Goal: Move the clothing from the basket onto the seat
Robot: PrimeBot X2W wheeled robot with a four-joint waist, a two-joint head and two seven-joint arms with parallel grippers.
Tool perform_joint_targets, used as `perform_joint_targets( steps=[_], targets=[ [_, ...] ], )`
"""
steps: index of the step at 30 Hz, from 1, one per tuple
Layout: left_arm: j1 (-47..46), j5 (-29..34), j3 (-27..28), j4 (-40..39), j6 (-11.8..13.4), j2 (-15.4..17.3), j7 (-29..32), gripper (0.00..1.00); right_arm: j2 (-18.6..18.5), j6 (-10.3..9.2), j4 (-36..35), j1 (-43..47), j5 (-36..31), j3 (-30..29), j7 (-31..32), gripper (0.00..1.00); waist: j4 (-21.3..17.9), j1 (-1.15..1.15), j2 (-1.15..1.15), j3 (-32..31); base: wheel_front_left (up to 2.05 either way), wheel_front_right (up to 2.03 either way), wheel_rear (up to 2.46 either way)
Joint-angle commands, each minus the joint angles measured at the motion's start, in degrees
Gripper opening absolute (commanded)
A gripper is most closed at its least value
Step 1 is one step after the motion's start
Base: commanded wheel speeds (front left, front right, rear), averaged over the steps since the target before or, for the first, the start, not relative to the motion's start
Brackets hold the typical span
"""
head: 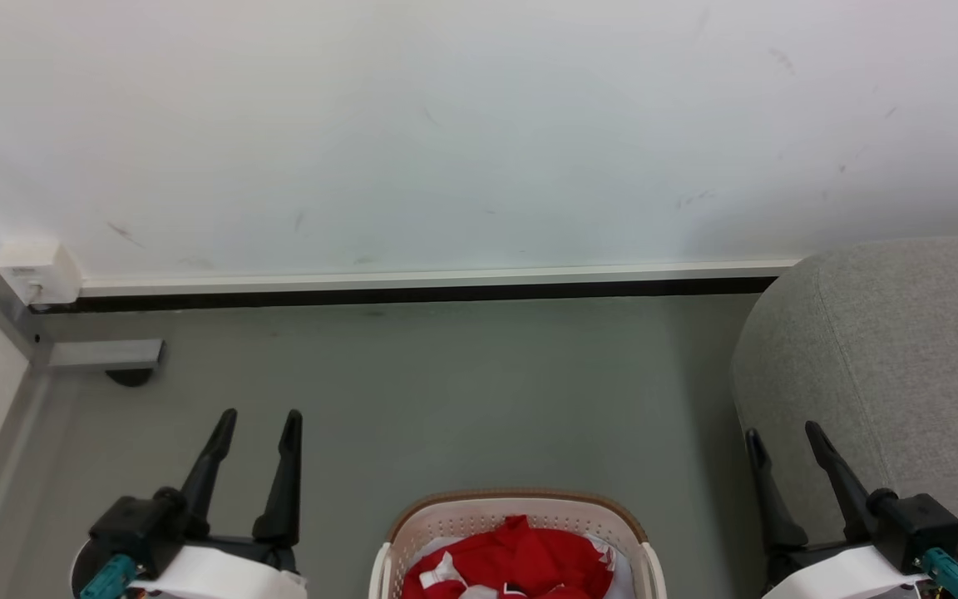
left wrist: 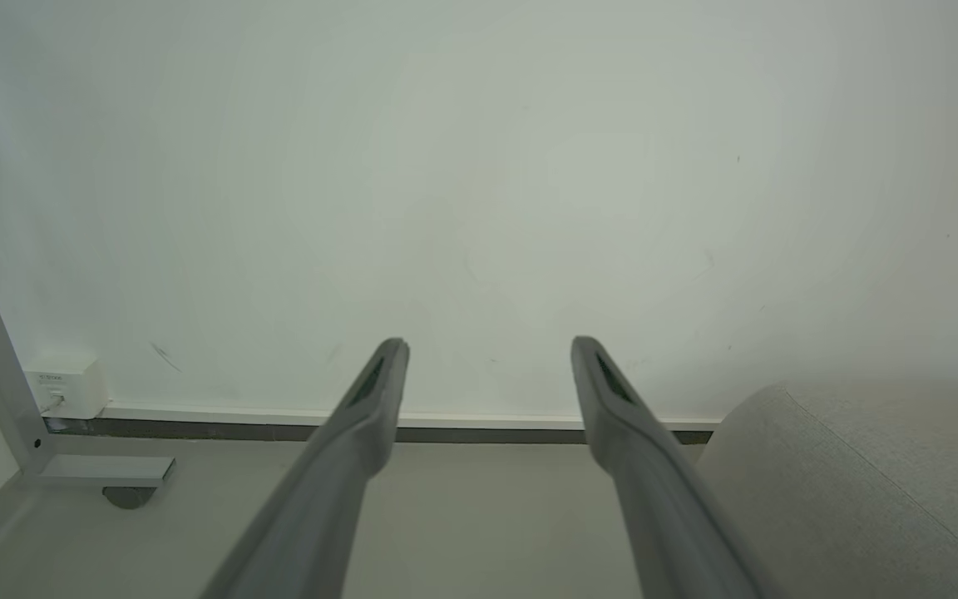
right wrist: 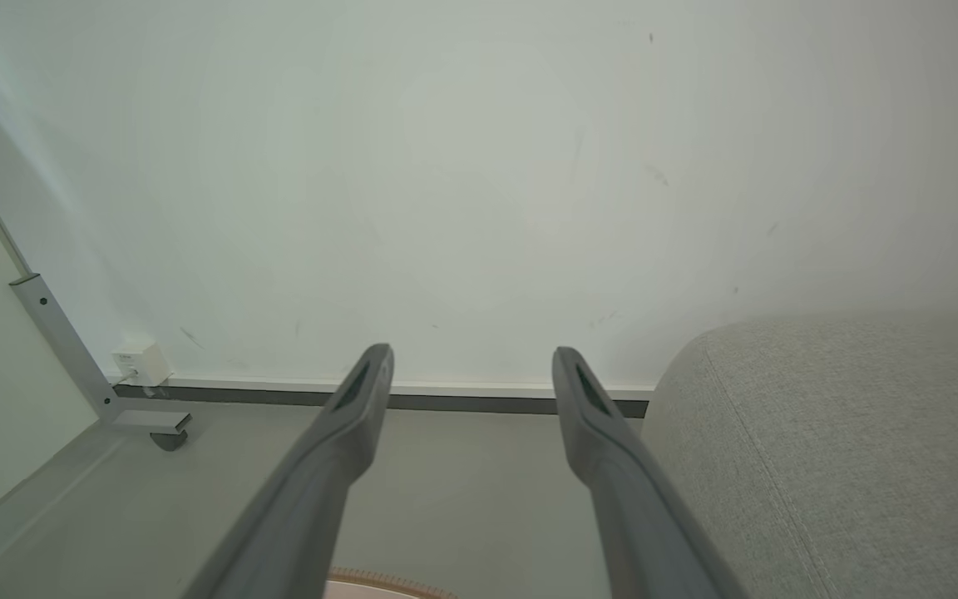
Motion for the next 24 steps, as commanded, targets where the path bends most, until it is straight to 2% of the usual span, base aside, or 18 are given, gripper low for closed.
perform_joint_targets(
  steps=[1,19,24],
  targets=[
    [-0.23,2.12,-0.14,-0.11,-0.10,0.45,-0.87,1.00,0.21,-0.10,0.17,-0.65,-1.87,-0.35,-0.32,1.00,0.00,0.00,0.00,-0.02,0.00,0.00,0.00],
    [-0.46,9.51,-1.25,0.40,-0.48,0.82,-2.50,1.00,1.85,-0.12,1.38,-1.25,-10.43,-0.69,-0.49,1.00,-0.58,0.00,0.00,0.34,0.00,0.00,0.00],
    [-0.54,8.90,-1.08,0.65,-0.49,0.71,-2.42,1.00,1.76,-0.12,1.21,-1.33,-9.67,-0.70,-0.49,1.00,-0.80,0.00,0.00,0.49,0.00,0.00,0.00]
  ],
)
